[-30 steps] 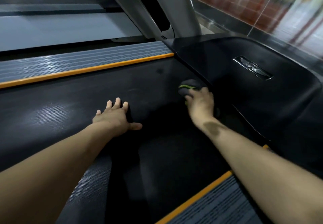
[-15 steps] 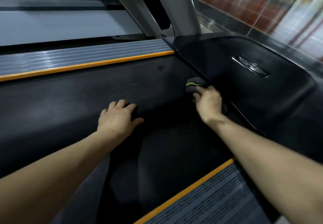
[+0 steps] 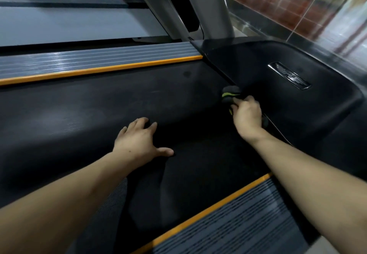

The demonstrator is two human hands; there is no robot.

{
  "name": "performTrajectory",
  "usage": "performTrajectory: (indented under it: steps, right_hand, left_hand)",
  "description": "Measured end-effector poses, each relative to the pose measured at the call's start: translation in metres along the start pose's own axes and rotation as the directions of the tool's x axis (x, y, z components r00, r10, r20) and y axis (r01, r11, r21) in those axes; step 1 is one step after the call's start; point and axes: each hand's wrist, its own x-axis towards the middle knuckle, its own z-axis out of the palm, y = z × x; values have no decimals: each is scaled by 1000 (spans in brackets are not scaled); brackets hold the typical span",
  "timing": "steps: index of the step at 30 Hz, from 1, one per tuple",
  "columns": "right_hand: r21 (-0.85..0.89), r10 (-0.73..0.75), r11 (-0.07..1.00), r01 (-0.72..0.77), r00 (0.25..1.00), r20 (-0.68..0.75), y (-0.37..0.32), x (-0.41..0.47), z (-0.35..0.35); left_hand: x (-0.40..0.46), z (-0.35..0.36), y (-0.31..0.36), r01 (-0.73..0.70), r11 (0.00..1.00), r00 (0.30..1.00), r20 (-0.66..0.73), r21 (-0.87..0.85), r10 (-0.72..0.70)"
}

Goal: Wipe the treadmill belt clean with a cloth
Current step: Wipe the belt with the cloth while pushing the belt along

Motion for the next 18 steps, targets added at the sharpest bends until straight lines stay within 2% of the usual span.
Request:
performTrajectory:
  steps: [2,3,6,9,10,12,15,18]
  right_hand:
    - [27,35,999,-35,999,9,-34,-22,1]
    - [67,3,998,-4,1000,17,-57,-38,2]
    - [258,-245,939,226,969,43,-116,-92,4]
    - [370,-435,846,385,899,59,-115,-98,-1]
    - [346,-432,857,382,899,77,-100,-87,-1]
    - [209,-336,928,308,935,114,-55,-48,3]
    - [-3,-74,997,74,997,38,16,-3,-1]
    - [1,40,999,-40,999,5,3,-19,-2]
  left_hand:
    - [0,3,1,11,1000,1000,4,4,-11]
    - [1,4,0,12,1000,1000,8,9,-12]
    - [0,5,2,11,999,1000,1,37,-11]
    - [1,6,2,12,999,1000,1,47,-12]
    - [1,7,2,14,999,1000,4,44,-14]
    - [0,8,1,15,999,1000,15,40,-16]
    - [0,8,2,17,999,1000,14,44,-17]
    - [-1,6,3,16,998,1000,18,55,-17]
